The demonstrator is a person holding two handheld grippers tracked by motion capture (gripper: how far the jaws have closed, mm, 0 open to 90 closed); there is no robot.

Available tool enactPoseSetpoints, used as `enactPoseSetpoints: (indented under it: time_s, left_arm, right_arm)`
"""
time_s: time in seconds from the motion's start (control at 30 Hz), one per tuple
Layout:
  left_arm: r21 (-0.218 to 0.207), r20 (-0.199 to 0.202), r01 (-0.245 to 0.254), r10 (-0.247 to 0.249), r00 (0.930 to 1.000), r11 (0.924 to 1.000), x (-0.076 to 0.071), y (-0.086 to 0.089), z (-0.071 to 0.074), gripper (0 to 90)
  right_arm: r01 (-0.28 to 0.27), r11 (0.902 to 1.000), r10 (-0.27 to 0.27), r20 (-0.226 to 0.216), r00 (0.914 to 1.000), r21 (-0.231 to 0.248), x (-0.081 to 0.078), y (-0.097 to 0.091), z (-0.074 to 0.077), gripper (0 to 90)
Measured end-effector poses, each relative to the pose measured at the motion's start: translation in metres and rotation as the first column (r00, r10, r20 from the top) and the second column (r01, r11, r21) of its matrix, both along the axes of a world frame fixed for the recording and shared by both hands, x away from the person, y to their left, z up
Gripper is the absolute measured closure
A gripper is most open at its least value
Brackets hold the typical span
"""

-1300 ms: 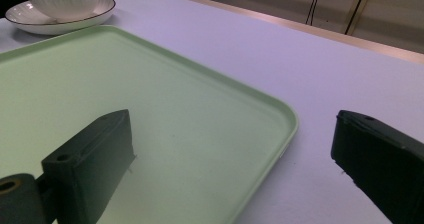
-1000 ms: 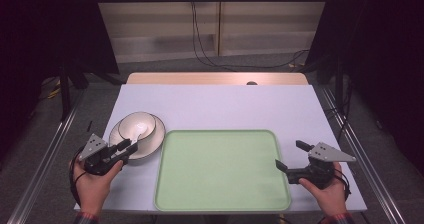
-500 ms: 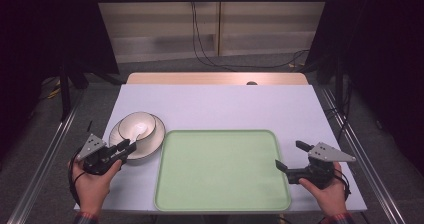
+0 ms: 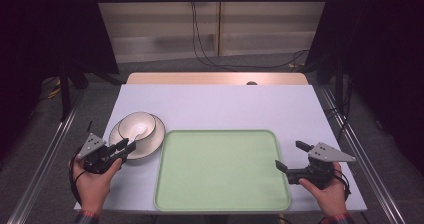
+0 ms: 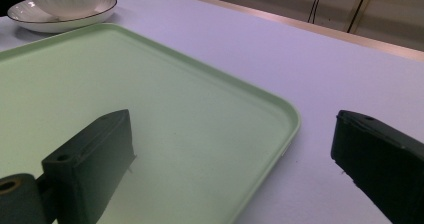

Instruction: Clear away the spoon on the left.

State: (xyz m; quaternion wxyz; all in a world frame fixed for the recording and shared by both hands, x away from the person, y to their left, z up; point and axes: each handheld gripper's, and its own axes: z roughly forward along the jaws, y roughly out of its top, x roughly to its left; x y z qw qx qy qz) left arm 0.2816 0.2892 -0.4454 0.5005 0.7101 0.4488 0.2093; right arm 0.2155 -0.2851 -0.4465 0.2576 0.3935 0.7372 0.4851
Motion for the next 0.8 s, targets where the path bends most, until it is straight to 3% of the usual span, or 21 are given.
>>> enactPoseSetpoints:
  time_s: [0.17,0.23,0.4,0.8]
  left_arm:
    - [-0.005,-0.001,-0.008,0.008,1.0000,1.0000,-0.0001,0.0002,0.0003,66.8]
    - [-0.002,0.004,-0.020,0.020,0.9998,0.9998,-0.0007,0.0014,0.0007,72.3]
    - [-0.014,0.004,-0.031,0.031,0.9995,0.9994,-0.0007,0.0050,0.0016,75.8]
    - [-0.064,-0.003,-0.033,0.033,0.9995,0.9974,0.0008,0.0052,0.0023,84.7]
  right_arm:
    - [0.001,1.0000,-0.001,-0.001,1.0000,-0.001,-0.0004,0.0003,0.0001,3.2]
    - [0.001,1.0000,-0.001,-0.001,1.0000,0.000,-0.0005,0.0002,0.0001,3.2]
    - [-0.006,1.0000,0.006,0.002,1.0000,0.000,-0.0002,0.0002,0.0001,3.2]
    - [-0.006,1.0000,0.006,0.003,1.0000,-0.001,-0.0005,0.0000,0.0003,3.2]
